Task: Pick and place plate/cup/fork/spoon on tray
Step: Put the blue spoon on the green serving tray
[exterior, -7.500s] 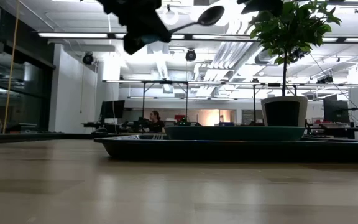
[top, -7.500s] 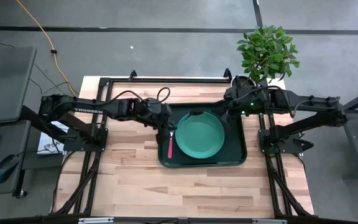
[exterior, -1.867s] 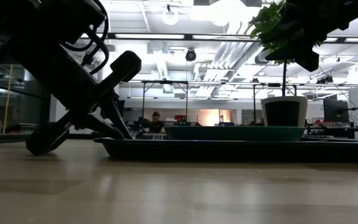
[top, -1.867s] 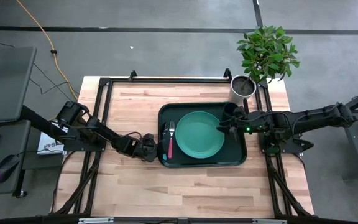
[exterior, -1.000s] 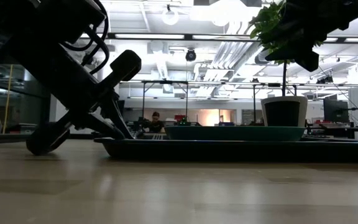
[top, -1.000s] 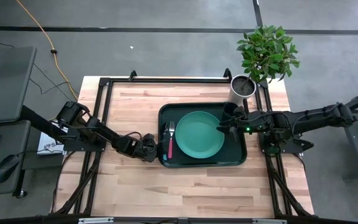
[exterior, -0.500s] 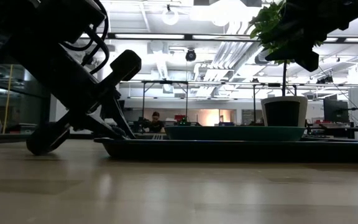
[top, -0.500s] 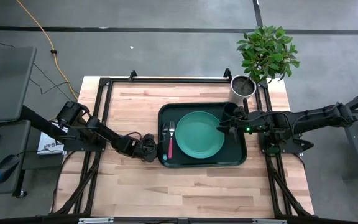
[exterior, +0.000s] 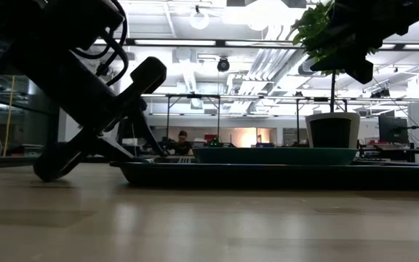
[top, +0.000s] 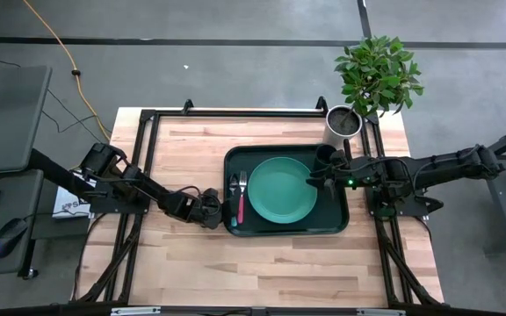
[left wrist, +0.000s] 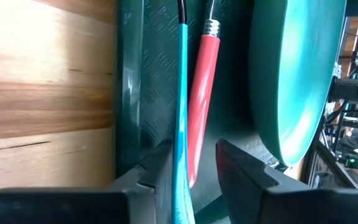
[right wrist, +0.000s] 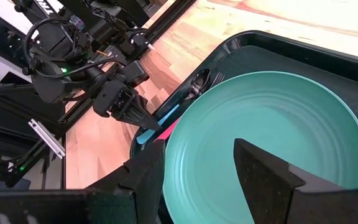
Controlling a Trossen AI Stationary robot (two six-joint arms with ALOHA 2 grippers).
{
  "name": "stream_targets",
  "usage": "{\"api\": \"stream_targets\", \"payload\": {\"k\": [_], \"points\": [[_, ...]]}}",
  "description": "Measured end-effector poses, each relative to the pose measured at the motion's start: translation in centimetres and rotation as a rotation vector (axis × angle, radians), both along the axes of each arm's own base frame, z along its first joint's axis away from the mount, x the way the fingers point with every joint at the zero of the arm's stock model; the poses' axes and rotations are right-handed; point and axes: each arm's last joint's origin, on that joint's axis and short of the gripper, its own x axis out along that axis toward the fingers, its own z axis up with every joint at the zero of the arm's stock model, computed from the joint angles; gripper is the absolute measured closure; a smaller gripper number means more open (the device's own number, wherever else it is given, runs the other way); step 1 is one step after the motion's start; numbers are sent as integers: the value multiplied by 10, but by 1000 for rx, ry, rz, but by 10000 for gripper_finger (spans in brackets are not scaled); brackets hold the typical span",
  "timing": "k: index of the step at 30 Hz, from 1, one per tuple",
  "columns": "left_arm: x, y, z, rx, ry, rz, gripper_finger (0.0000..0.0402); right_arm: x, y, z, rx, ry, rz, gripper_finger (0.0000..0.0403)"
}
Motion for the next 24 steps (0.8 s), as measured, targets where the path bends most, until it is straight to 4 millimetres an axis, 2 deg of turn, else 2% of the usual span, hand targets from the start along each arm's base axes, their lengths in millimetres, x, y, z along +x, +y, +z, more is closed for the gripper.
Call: {"api": "stream_targets", "payload": {"k": [11,15,24], "points": [[2,5,2,3,-7,11,243,0,0,0,9,-1,-4,219],[2,11,5,13,14,-49,239,0,0,0,24,-4,-9,219],[1,28,24,-13,-2,-139,242,0,0,0,15,-3,-10,219]]}}
